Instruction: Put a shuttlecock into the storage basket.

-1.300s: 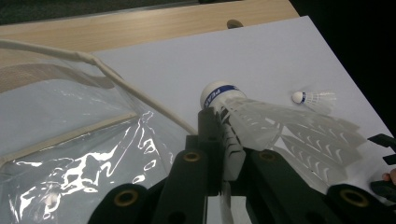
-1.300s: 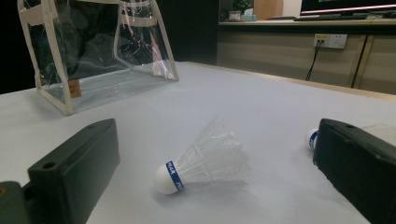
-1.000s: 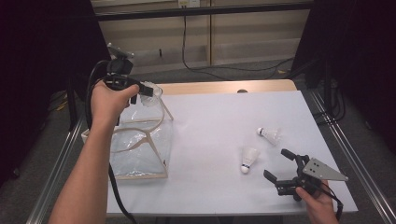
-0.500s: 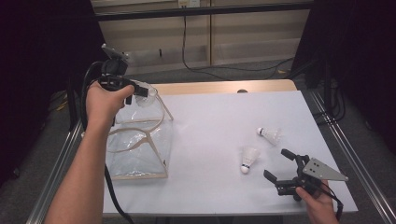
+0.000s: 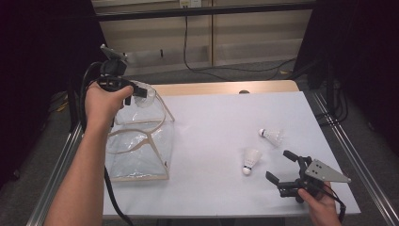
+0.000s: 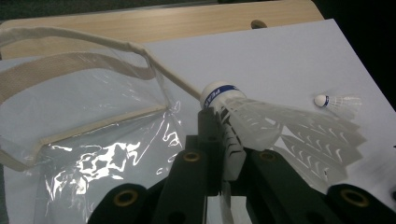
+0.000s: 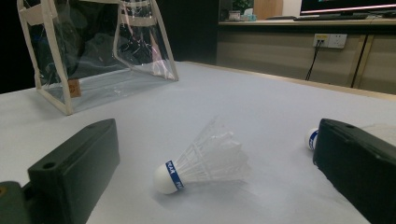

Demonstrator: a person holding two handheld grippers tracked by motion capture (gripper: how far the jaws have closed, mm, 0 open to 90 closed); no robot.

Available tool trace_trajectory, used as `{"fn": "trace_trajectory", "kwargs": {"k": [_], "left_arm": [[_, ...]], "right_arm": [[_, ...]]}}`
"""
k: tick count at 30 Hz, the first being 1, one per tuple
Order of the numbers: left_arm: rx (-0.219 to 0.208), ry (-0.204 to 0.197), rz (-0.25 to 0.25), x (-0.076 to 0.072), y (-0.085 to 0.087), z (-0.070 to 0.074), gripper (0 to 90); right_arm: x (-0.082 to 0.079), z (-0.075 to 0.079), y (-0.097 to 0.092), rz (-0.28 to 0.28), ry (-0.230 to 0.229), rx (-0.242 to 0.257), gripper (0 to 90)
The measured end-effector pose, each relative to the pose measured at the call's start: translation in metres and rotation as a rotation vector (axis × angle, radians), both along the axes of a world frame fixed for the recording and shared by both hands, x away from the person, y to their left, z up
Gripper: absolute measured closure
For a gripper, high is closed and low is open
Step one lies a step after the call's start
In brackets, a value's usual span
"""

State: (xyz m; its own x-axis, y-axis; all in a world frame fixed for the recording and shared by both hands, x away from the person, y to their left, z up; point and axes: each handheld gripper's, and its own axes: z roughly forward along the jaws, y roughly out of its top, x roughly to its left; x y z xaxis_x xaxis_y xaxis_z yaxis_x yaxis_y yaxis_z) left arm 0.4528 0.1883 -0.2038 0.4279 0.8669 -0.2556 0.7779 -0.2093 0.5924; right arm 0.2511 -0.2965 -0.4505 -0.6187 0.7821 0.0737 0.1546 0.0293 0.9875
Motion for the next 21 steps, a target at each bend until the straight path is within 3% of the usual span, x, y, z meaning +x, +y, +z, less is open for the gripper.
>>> {"fn": "trace_trajectory", "kwargs": {"k": [21], "left_arm": [[0.01,0.004,0.033,0.005,0.014,-0.005,88.0]], "right_arm": [[0.0,0.0,0.0,0.0,-0.003,0.005,0.3]]}}
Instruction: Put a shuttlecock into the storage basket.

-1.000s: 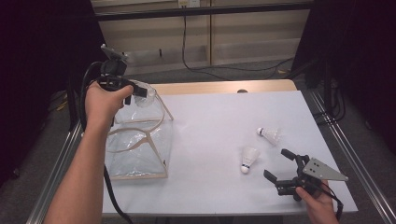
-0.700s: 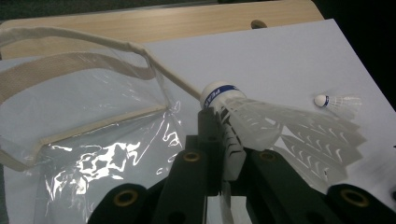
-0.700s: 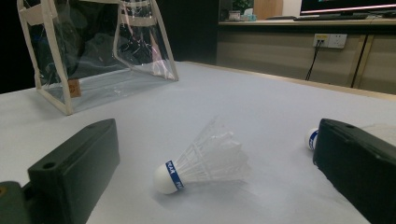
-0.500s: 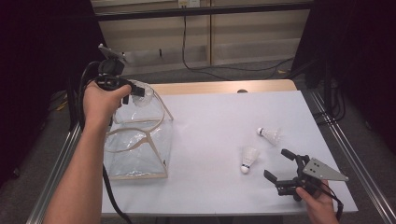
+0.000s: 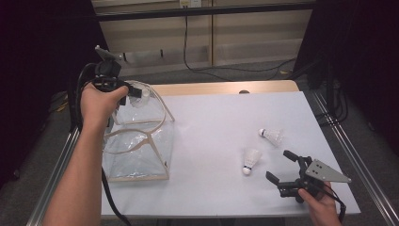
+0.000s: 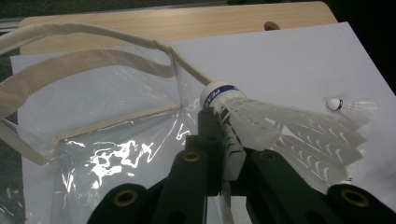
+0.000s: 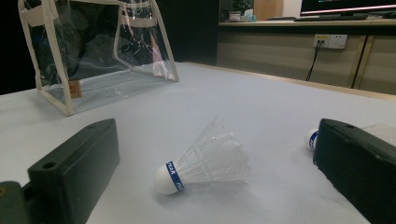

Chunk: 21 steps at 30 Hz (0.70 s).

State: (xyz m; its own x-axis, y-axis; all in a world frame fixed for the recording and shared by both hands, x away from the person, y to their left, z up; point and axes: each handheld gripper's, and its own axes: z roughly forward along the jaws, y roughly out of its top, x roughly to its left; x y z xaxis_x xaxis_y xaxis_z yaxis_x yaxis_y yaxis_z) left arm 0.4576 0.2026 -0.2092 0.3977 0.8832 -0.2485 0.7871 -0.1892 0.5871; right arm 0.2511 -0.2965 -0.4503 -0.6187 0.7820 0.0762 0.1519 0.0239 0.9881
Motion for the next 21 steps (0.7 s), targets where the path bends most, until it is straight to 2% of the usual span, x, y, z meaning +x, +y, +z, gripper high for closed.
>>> {"fn": "trace_trajectory", "kwargs": {"k": [1,5,8,10,14,21], "left_arm": [[-0.002,-0.003,0.013,0.0,0.0,-0.001,88.0],[0.002,0.006,0.017,0.003,0.004,-0.003,88.0],[-0.01,-0.005,0.034,0.003,0.005,-0.005,88.0],[-0.003,-0.002,0.026,0.004,0.007,-0.005,88.0],[-0.004,-0.002,0.045,0.005,0.008,-0.009,87.9],[0.0,-0.003,0.051,0.005,0.011,-0.012,87.8]], "right_arm": [[0.0,0.0,0.0,0.001,0.001,-0.001,0.3],[0.0,0.0,0.0,0.002,0.002,0.0,0.3],[0.0,0.0,0.0,0.002,0.0,0.0,0.3],[0.0,0.0,0.0,0.003,0.0,0.0,0.3],[0.0,0.0,0.0,0.003,0.001,0.001,0.3],[0.0,0.0,0.0,0.003,0.001,0.0,0.3]]}}
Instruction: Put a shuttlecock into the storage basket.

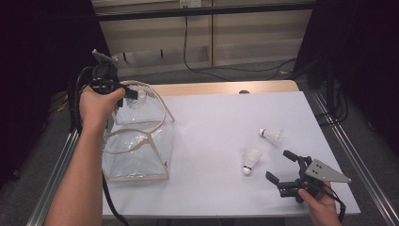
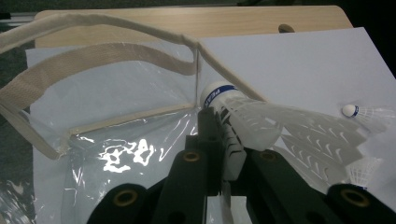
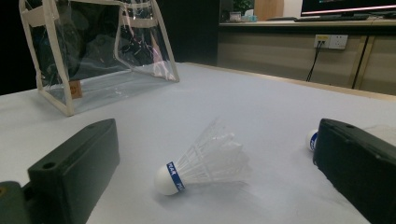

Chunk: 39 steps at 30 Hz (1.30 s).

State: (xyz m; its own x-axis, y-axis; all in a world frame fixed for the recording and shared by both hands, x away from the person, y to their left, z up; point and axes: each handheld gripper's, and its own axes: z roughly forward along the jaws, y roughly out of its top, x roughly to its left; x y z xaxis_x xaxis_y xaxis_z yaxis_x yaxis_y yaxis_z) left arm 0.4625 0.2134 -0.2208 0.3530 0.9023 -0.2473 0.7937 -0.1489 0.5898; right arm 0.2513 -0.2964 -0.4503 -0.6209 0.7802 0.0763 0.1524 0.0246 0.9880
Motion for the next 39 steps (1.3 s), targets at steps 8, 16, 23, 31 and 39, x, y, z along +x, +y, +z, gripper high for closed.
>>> {"fn": "trace_trajectory", "kwargs": {"k": [8,16,23,31,39], "left_arm": [[0.001,0.007,0.003,0.0,0.001,-0.003,87.8],[0.003,0.016,-0.003,0.001,0.002,-0.005,87.7],[0.005,0.021,0.001,0.001,0.002,-0.008,87.7],[0.006,0.029,-0.001,0.001,0.005,-0.01,87.6],[0.012,0.039,0.011,0.001,0.007,-0.014,87.5]], "right_arm": [[0.0,0.0,0.0,0.001,0.0,0.0,0.3],[0.0,0.0,0.0,0.0,0.0,0.001,0.3],[0.0,0.0,0.0,0.0,-0.002,0.001,0.3],[0.0,0.0,0.0,0.0,-0.001,0.002,0.3],[0.0,0.0,0.0,0.001,-0.003,0.0,0.3]]}}
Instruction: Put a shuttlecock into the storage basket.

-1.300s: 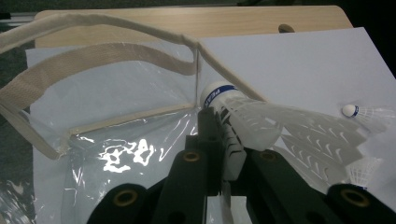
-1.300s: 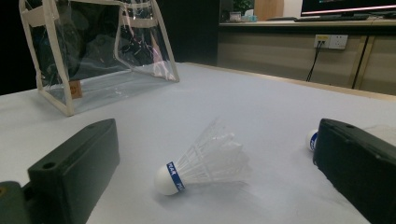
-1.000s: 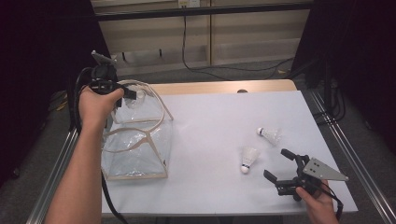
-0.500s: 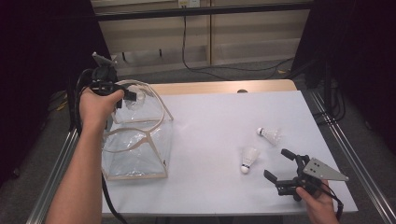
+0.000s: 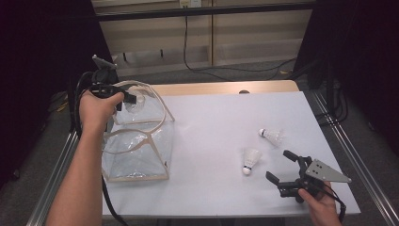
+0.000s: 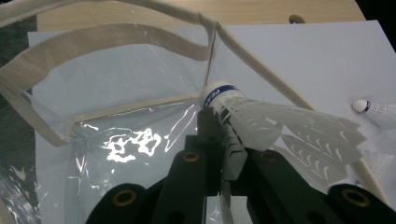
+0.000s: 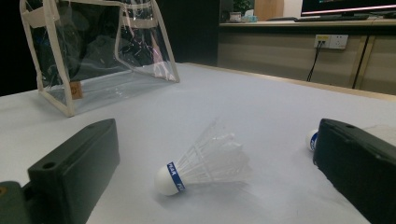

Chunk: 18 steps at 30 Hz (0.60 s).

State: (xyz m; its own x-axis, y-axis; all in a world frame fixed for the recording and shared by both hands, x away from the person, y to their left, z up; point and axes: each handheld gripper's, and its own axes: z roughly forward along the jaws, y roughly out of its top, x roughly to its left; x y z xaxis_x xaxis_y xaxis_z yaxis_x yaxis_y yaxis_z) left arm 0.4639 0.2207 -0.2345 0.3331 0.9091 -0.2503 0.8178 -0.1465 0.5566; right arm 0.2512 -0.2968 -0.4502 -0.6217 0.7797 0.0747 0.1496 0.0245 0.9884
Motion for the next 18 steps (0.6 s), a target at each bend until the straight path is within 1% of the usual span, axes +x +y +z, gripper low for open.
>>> {"fn": "trace_trajectory", "kwargs": {"k": [4,7,12,18], "left_arm": [[0.002,0.007,0.001,0.001,0.001,-0.003,87.5],[0.0,0.005,0.008,0.001,0.001,-0.005,87.4],[0.005,0.014,0.001,0.002,0.001,-0.007,87.4],[0.005,0.014,0.005,0.003,0.0,-0.011,87.2]], "right_arm": [[0.0,0.0,0.0,0.0,0.0,0.0,0.3],[0.0,0.0,0.0,0.0,0.0,0.0,0.3],[0.0,0.0,0.0,0.001,0.0,0.0,0.3],[0.0,0.0,0.0,0.0,0.0,0.0,0.3]]}}
